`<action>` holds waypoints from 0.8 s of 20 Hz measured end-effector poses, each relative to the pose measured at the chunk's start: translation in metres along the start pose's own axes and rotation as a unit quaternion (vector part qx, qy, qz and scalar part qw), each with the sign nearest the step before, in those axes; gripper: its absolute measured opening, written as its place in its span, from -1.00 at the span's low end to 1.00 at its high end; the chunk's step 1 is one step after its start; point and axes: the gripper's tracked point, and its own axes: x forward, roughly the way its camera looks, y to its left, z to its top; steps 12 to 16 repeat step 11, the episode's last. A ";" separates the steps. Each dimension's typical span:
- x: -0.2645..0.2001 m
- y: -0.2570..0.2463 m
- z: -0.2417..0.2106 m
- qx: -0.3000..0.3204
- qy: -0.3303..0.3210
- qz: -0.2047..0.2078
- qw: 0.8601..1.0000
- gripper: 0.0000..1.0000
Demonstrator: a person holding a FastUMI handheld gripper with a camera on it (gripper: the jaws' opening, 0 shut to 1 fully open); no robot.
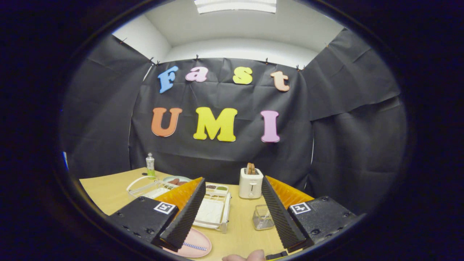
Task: Take the plate from the dish rack, then take the spoon from the basket and place it into the plate.
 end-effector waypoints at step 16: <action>-0.036 0.011 0.006 0.007 -0.054 -0.023 0.998 0.98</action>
